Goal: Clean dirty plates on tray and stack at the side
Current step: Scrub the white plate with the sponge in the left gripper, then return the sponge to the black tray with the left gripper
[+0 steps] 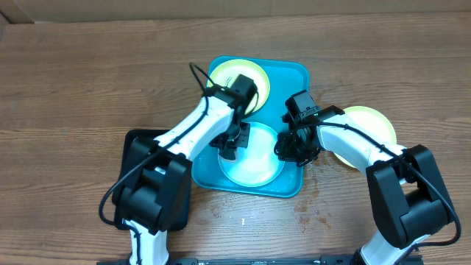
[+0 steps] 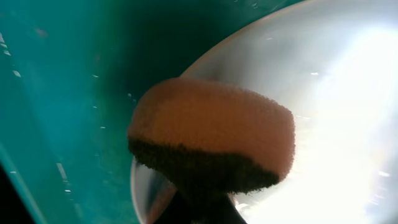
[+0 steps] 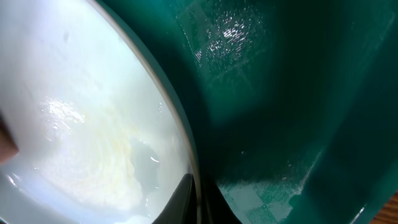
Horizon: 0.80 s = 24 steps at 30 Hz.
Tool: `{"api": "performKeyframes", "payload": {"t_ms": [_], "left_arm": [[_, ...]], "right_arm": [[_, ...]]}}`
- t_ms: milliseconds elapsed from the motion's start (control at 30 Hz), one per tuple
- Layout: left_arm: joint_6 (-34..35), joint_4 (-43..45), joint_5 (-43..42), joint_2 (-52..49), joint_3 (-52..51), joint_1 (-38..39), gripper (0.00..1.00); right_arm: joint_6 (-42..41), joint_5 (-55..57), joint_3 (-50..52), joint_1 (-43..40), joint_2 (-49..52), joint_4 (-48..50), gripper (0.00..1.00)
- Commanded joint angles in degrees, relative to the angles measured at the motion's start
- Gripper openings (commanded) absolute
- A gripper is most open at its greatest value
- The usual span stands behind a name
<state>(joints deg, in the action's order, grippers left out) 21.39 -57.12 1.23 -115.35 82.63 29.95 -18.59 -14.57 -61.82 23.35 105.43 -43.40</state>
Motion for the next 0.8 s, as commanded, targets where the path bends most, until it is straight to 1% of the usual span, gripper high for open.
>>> {"api": "performKeyframes", "payload": {"t_ms": [0, 133, 267, 400, 567, 667, 767], "left_arm": [[-1.3, -0.5, 12.4, -2.4, -0.5, 0.3, 0.04], [0.2, -1.7, 21.9, -1.6, -0.2, 0.3, 0.04], [4.4, -3.4, 26.4, 0.1, -0.2, 0.4, 0.04], [6.3, -4.4, 25.3, 2.9, -0.1, 0.4, 0.04], [6.3, -7.7, 16.6, 10.1, 1.9, -0.4, 0.04], [6.3, -10.9, 12.6, 16.1, 3.3, -2.4, 0.04], [6.3, -14.2, 12.2, 21.8, 3.3, -6.0, 0.04]], "right_arm": [[1.0, 3.5, 1.4, 0.6, 1.2, 0.1, 0.04], [1.0, 3.5, 1.4, 0.6, 1.2, 0.1, 0.04], [1.0, 3.5, 1.4, 0.6, 1.2, 0.1, 0.04], [1.0, 3.5, 1.4, 0.6, 1.2, 0.1, 0.04], [1.0, 3.5, 1.4, 0.6, 1.2, 0.0, 0.04], [1.0, 3.5, 1.4, 0.6, 1.2, -0.2, 0.04], [1.0, 3.5, 1.4, 0.6, 1.2, -0.4, 0.04]]}}
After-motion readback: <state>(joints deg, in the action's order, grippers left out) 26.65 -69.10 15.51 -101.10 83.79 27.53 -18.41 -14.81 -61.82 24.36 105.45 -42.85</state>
